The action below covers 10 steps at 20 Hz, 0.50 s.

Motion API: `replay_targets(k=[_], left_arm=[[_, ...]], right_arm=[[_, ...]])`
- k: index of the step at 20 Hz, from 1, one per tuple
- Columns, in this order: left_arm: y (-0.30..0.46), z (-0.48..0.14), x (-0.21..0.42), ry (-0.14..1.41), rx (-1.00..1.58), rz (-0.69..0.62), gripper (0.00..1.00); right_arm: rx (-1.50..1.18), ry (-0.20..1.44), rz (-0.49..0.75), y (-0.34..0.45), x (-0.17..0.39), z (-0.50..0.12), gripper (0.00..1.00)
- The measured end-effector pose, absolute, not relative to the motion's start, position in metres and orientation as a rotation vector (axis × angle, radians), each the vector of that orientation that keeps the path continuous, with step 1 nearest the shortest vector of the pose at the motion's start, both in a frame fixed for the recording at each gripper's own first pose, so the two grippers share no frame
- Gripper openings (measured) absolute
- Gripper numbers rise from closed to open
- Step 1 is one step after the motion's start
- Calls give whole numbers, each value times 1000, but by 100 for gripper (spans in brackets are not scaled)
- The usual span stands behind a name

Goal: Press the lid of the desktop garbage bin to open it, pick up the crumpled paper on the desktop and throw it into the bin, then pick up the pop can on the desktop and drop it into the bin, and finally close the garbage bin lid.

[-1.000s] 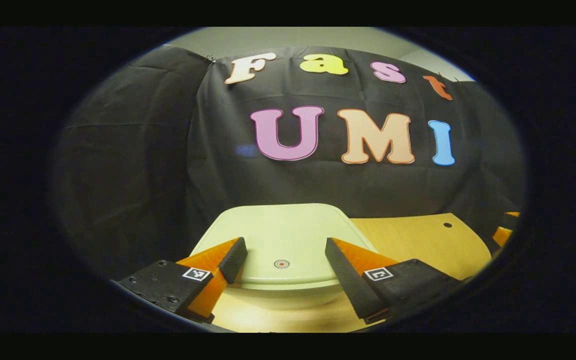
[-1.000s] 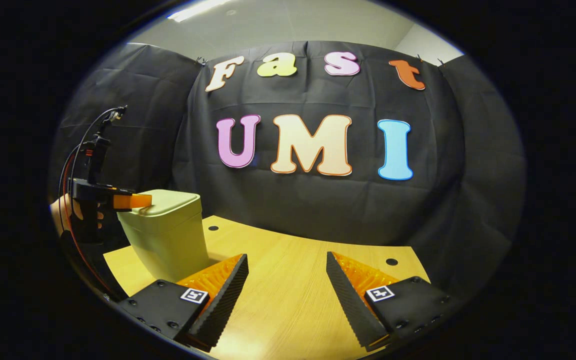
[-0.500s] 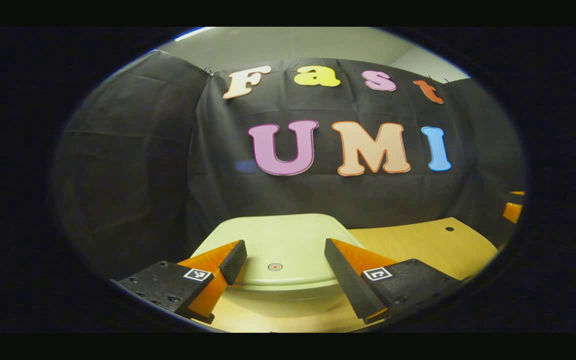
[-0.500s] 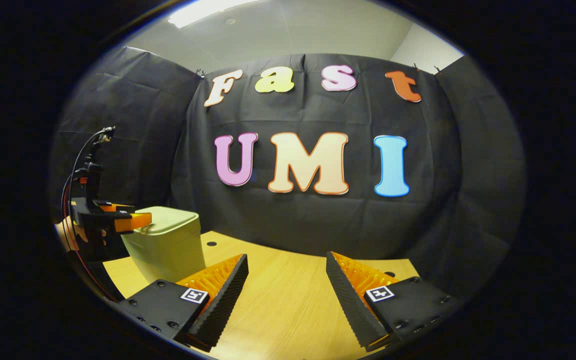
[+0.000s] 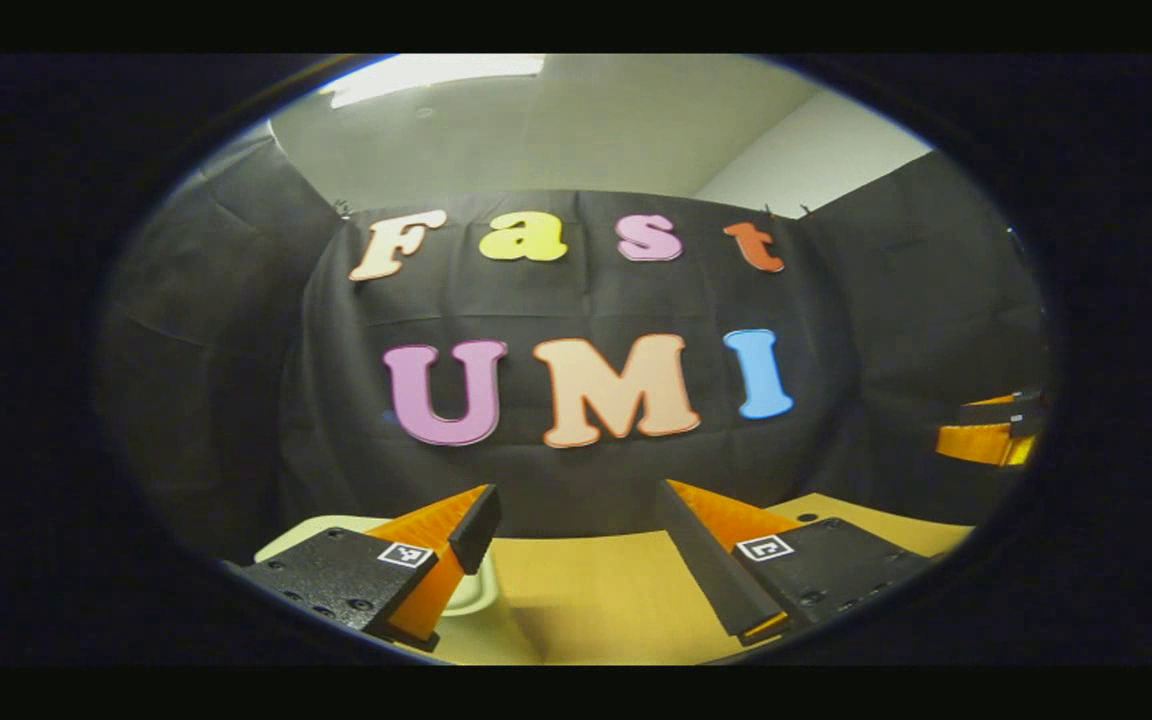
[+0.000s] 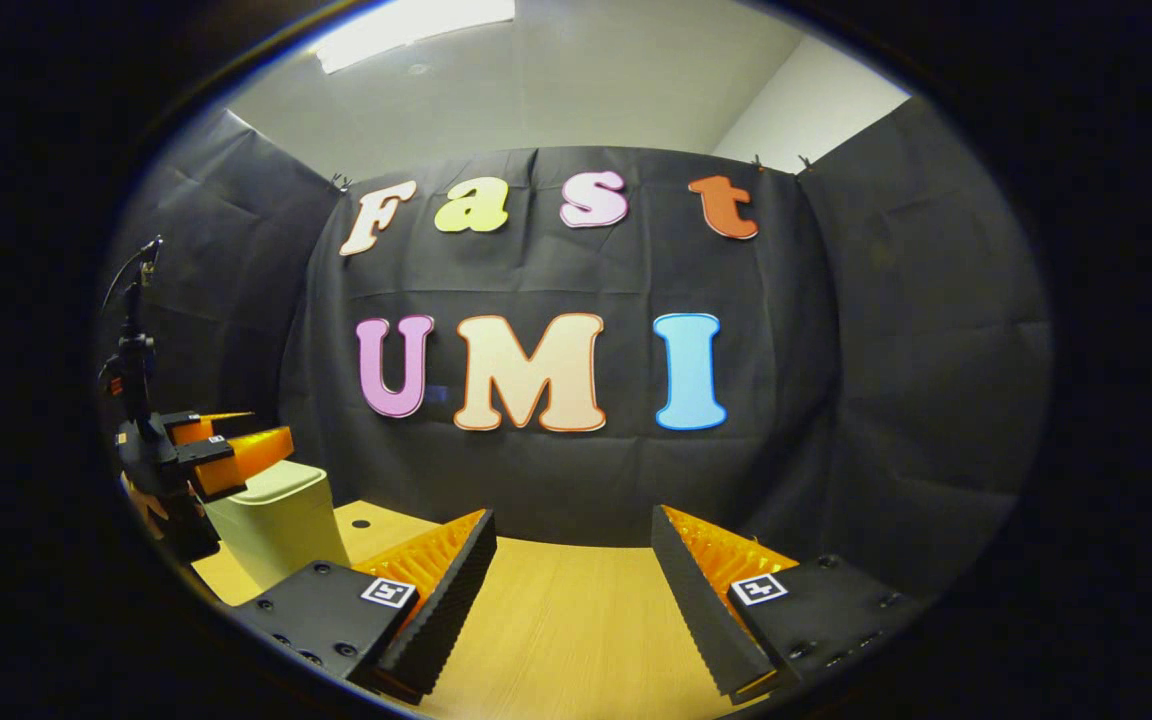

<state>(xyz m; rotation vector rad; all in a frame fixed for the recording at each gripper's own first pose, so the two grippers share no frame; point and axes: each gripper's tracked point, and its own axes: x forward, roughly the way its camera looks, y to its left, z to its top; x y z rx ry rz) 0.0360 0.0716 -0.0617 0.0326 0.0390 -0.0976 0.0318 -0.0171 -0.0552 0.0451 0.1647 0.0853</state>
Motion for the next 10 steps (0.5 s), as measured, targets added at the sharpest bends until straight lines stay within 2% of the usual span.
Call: replay_targets(k=[9,10], left_arm=[[-19,-63,29,56,-28,-246,94],[-23,-60,28,47,-28,-249,100]], right_arm=[[70,63,17,-60,15,-29,98],[74,60,11,-64,15,-28,98]])
